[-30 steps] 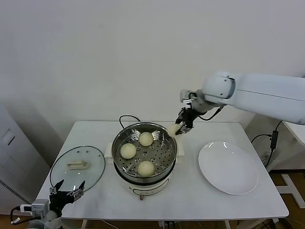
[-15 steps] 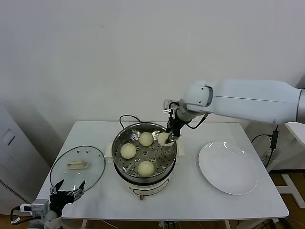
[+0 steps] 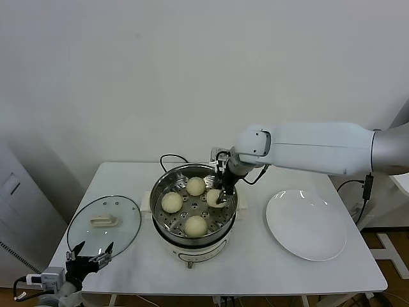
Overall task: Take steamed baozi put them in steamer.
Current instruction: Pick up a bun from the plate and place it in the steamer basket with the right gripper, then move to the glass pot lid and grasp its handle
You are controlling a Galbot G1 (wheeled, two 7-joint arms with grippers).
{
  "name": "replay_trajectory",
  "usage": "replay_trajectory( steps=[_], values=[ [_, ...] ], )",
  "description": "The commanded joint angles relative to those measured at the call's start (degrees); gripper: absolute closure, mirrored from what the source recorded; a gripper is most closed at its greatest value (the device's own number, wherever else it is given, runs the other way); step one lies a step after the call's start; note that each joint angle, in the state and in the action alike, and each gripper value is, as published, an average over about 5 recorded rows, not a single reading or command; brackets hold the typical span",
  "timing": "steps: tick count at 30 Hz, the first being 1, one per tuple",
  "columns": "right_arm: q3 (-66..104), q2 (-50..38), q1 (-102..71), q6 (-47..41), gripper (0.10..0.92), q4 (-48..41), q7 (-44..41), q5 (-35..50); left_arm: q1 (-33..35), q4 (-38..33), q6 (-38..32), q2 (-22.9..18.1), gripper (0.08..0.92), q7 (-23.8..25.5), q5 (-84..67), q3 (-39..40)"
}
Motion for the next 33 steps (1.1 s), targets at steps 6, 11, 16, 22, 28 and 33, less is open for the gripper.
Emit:
replay_trajectory(
  steps=[6,11,16,22,28,33],
  values=[
    [1.09,0.30,-3.55,-0.46,0.457,-0.55,1.09,-0.42,-0.01,0.22,-0.02,-0.11,0.177,0.00,-0.05,0.00],
    [3.73,-1.77,-1.98,-0.21,0.311,-0.69,-0.55,-0.17,-0.02,0.29,-0.04,-0.22,0.177,0.00,-0.05,0.01],
    [9.15,-7.27,-0.45,1.47,0.210,-0.80,-2.40,2.01,-0.27,0.44,0.02,-0.29,0.177,-0.01,-0.03,0.03],
    [19.55,-17.61,-6.40,8.67,0.203,-0.12,0.90,7.64,-1.28,0.80,0.34,-0.36,0.177,-0.10,-0.04,-0.02],
    [37.34,-27.70,-20.63,18.82,0.203,1.35,9.92,10.75,-2.38,1.26,0.57,-0.05,0.177,-0.24,-0.06,-0.08],
    [51.11,-32.14,-34.60,26.80,0.203,3.09,17.85,10.62,-2.87,1.33,0.67,-0.09,0.177,-0.16,-0.06,0.09]
  ],
)
